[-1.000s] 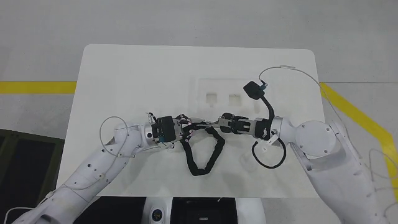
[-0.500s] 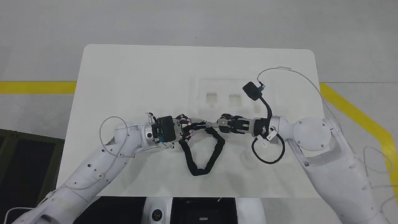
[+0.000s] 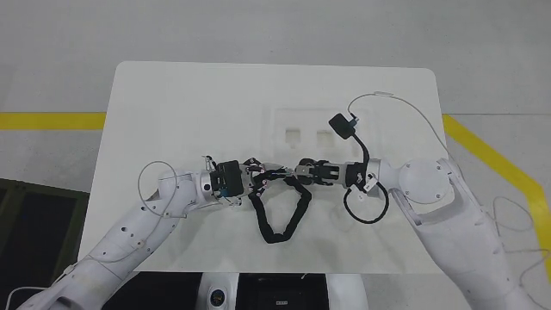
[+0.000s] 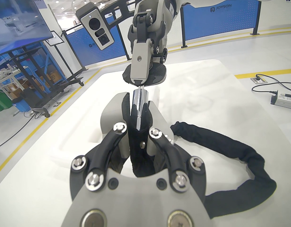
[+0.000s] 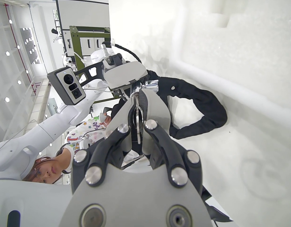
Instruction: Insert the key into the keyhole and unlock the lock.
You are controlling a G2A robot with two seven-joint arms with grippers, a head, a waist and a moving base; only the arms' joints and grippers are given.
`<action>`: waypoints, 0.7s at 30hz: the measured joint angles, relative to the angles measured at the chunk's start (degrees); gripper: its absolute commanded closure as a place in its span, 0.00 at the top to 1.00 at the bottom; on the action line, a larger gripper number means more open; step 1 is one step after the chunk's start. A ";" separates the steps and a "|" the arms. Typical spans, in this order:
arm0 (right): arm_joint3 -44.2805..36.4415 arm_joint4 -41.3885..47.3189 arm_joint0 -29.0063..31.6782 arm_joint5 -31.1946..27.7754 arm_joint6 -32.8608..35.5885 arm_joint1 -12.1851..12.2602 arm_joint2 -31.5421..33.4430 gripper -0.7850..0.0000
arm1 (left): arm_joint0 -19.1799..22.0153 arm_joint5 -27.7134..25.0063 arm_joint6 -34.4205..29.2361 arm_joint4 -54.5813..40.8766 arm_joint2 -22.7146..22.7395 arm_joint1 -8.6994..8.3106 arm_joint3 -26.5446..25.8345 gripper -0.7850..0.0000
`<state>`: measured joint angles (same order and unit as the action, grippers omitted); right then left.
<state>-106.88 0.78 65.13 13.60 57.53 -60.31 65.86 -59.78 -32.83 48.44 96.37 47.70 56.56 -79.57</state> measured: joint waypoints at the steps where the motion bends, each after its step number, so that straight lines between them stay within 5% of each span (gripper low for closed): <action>1: 0.07 -0.05 -0.12 -0.02 -0.07 0.00 -0.12 0.00 | 0.00 0.00 0.00 0.00 0.00 0.00 0.00 0.00; 4: 0.20 0.01 -0.29 -0.12 -0.38 -0.01 -0.30 0.03 | 0.00 0.00 -0.01 0.00 0.00 0.00 0.00 0.00; 5: 0.22 0.07 -0.33 -0.15 -0.45 -0.01 -0.33 0.18 | 0.00 0.00 -0.01 0.00 0.00 0.00 0.00 0.00; 8: 0.23 0.11 -0.46 -0.21 -0.56 0.01 -0.43 0.33 | 0.00 0.00 -0.01 0.00 0.00 0.00 0.00 0.00; 21: -0.68 0.14 -0.51 -0.08 -1.11 0.26 0.10 0.40 | 0.00 0.00 -0.01 0.00 0.00 0.00 0.00 0.00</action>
<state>-107.56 0.92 64.62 13.52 56.42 -60.05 65.96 -59.78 -32.83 48.43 96.38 47.70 56.56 -79.57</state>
